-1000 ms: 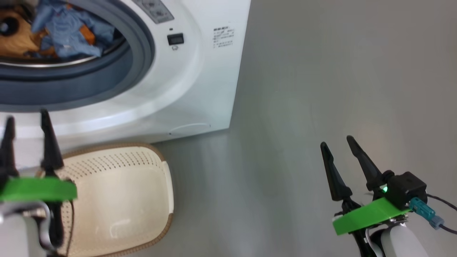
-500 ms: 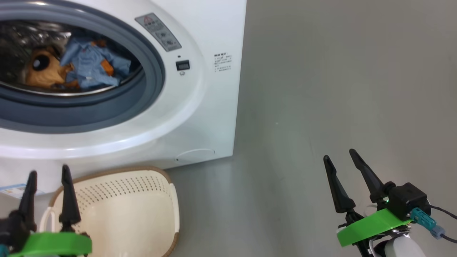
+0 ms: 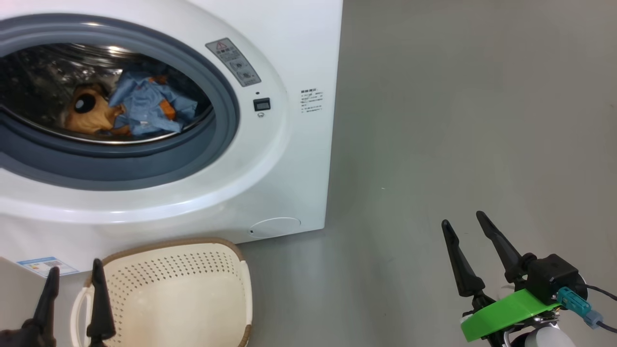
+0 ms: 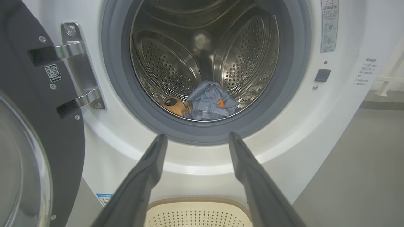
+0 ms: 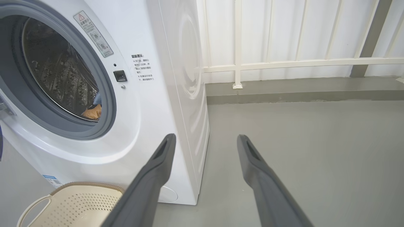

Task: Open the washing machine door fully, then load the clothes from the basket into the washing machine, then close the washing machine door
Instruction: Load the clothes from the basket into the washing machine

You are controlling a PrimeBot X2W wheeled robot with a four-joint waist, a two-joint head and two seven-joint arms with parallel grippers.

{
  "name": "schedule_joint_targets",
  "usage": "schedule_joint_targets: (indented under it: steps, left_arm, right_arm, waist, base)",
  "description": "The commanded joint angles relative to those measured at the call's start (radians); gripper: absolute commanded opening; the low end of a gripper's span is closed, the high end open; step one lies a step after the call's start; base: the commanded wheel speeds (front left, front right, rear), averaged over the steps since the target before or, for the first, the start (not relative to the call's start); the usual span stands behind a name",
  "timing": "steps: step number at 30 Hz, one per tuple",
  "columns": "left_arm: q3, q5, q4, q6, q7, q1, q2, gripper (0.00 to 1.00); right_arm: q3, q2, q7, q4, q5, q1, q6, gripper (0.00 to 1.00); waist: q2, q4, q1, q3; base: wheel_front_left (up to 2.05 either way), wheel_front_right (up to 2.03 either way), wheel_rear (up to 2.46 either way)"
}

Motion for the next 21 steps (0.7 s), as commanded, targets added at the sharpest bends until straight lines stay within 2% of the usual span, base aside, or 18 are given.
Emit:
schedule_joint_targets:
  steps: [1,21]
  left_arm:
    - [0.031,0.015,-0.03,0.007,-0.005,0.0,0.008,1.0]
    - [0.026,0.022,-0.059,0.021,-0.005,0.045,0.004,1.0]
  right_arm:
    - [0.026,-0.012,-0.005,-0.017,-0.013,-0.009,0.002,1.0]
    - [0.025,-0.008,-0.005,-0.004,-0.016,-0.029,0.002,1.0]
  waist:
    - [0.0,0.005,0.0,-0.006]
    - [0.0,0.018,0.0,-0.026]
  base:
    - [0.0,0.0,0.0]
    - [0.0,0.0,0.0]
